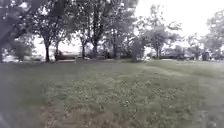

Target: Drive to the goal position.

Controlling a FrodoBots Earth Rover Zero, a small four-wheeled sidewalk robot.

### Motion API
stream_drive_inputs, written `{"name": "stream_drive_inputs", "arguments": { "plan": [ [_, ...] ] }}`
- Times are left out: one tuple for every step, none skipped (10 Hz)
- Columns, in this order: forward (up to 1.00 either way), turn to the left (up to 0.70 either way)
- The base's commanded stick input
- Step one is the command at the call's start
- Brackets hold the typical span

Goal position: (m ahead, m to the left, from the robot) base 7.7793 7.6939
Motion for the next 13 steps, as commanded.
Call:
{"name": "stream_drive_inputs", "arguments": {
  "plan": [
    [0.70,0.00],
    [0.70,0.00],
    [0.70,0.00],
    [0.70,0.00],
    [0.70,0.00],
    [0.70,0.00],
    [0.70,0.00],
    [0.70,0.00],
    [0.70,0.00],
    [0.70,0.00],
    [0.70,0.00],
    [0.70,0.00],
    [0.70,0.00]
  ]
}}
